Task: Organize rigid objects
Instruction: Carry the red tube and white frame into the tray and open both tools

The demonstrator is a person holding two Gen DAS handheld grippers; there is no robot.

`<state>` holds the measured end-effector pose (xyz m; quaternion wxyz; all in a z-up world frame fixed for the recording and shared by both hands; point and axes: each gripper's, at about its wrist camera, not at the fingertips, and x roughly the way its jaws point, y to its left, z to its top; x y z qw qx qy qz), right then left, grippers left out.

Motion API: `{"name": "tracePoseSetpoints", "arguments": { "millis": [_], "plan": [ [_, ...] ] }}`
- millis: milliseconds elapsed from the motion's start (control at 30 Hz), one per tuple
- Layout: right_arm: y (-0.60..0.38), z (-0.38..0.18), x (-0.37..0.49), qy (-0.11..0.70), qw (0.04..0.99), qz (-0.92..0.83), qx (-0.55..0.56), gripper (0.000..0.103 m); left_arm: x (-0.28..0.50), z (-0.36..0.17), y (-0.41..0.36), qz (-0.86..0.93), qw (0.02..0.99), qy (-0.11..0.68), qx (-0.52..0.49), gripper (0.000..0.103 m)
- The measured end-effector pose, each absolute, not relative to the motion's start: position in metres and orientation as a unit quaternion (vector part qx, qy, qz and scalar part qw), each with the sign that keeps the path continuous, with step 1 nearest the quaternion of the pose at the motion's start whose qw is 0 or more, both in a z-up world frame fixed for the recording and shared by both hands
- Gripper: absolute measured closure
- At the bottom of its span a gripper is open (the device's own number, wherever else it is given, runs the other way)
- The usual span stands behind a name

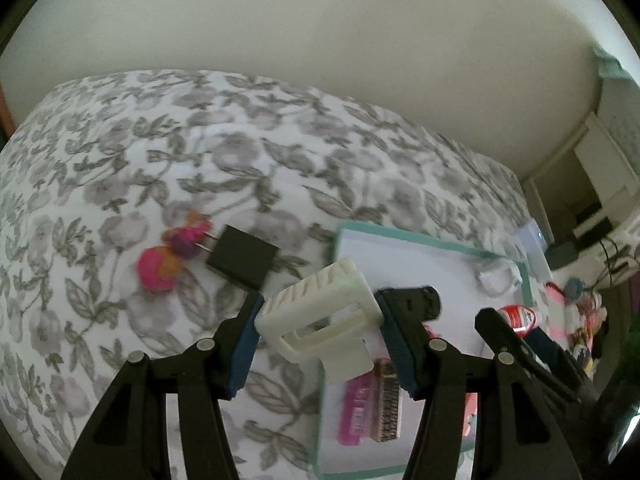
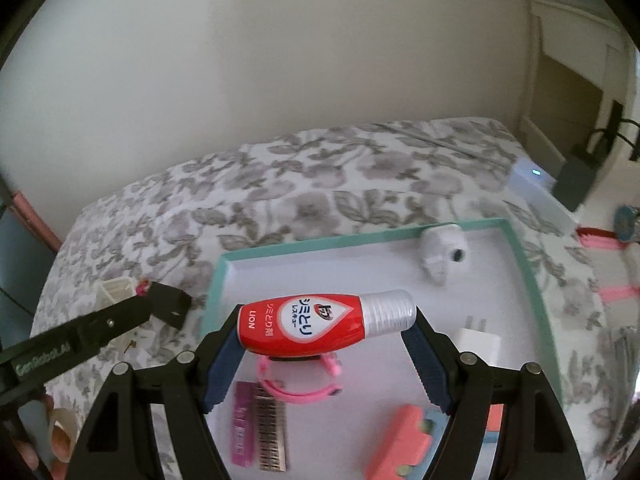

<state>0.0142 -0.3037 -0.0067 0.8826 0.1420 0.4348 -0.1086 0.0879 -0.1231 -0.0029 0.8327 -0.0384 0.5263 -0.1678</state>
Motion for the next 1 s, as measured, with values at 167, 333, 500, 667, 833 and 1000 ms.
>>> {"name": "tracePoseSetpoints", "arguments": {
  "millis": [167,333,500,667,833,1000],
  "plan": [
    [-0.326,-0.014,0.005,0.448,0.871,-0.131,0.152,0.024,0.076,-0.005,-0.150,-0.191,0.825,0.532,-0.014,0.043],
    [-0.347,-0.020,-0.005,0.458,0.858,-0.158,0.172,0.024,0.064,-0.009,-0.173,-0.214,0.814,0.540,0.002,0.043],
    [-0.364,-0.026,-0.013,0.469,0.842,-0.180,0.195,0.024,0.053,-0.013,-0.193,-0.230,0.805,0.547,0.020,0.043],
    [-0.369,-0.034,-0.015,0.484,0.830,-0.186,0.206,0.024,0.048,-0.019,-0.203,-0.236,0.797,0.555,0.030,0.043],
    [-0.369,-0.037,-0.015,0.491,0.825,-0.187,0.208,0.024,0.047,-0.027,-0.206,-0.234,0.789,0.567,0.031,0.043],
    [-0.368,-0.037,-0.014,0.493,0.824,-0.186,0.209,0.024,0.048,-0.028,-0.203,-0.229,0.788,0.571,0.025,0.043]
  ]
}}
